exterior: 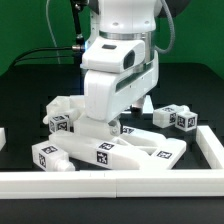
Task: Assemble chair
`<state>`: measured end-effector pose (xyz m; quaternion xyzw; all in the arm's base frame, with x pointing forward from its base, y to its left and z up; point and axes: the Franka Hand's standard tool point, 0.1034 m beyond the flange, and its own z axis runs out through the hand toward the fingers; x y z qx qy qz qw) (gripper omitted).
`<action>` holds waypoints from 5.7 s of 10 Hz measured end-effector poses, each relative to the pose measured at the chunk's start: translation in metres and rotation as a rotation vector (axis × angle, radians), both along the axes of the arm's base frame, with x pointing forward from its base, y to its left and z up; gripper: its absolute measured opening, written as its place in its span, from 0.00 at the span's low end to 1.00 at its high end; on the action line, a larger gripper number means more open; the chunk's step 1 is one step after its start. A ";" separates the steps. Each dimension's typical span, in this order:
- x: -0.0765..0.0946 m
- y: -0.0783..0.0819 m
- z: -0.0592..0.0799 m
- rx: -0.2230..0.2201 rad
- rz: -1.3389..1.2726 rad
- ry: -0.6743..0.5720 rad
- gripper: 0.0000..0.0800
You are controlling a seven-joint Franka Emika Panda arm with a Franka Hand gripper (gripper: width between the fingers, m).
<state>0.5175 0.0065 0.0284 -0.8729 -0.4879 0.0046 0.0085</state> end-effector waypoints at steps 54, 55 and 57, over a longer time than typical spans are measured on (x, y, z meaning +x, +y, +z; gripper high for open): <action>-0.056 -0.158 0.045 0.262 1.498 0.186 0.36; -0.062 -0.172 0.043 0.278 1.535 0.180 0.36; -0.074 -0.211 0.044 0.311 1.591 0.169 0.36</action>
Offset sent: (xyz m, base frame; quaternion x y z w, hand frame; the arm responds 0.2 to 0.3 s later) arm 0.0001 -0.0048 -0.0055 -0.0371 0.0220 0.0055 0.9991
